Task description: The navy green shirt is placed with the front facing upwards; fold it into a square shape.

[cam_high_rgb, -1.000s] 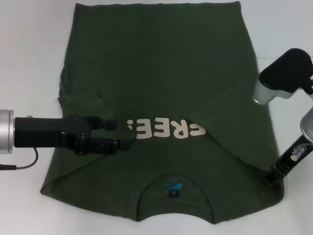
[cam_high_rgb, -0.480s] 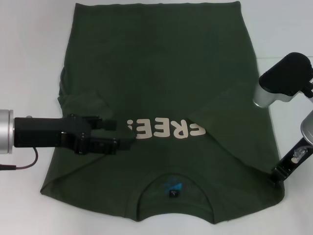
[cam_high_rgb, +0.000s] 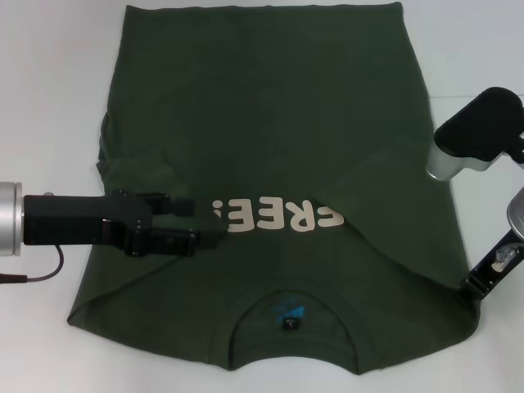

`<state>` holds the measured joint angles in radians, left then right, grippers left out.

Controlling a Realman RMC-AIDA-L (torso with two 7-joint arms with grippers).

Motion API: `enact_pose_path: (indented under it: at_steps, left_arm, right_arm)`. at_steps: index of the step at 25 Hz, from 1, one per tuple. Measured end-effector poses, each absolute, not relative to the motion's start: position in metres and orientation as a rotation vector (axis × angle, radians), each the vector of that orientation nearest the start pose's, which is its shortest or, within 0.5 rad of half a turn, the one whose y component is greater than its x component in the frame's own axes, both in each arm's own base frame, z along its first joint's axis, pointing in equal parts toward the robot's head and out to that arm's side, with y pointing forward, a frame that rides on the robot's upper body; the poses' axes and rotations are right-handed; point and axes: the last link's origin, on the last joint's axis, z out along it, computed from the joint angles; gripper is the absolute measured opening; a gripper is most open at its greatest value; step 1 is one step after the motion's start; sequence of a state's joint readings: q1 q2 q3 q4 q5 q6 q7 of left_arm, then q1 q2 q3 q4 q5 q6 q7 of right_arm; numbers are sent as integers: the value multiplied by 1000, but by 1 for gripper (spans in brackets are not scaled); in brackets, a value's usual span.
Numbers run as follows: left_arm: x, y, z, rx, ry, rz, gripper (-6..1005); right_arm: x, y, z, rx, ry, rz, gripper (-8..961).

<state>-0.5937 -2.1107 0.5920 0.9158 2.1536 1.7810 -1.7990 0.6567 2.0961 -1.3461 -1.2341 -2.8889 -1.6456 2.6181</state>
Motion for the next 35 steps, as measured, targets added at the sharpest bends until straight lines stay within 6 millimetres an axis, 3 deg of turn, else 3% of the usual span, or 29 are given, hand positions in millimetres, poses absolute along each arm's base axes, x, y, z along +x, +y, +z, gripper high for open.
enact_pose_path:
  at_steps: [19,26,35]
  left_arm:
    - [-230,337,37,-2763,-939,-689,891]
    - [-248,335,51,-2607,-1198,-719,892]
    - [-278,325,66,-2389,-1632,-483,891]
  right_arm:
    - [225,345,7,-2402,1058,-826,37]
    - [238,327,20,-2432,1108,-686,39]
    - [267,312,39,-2384,1231,-589,37]
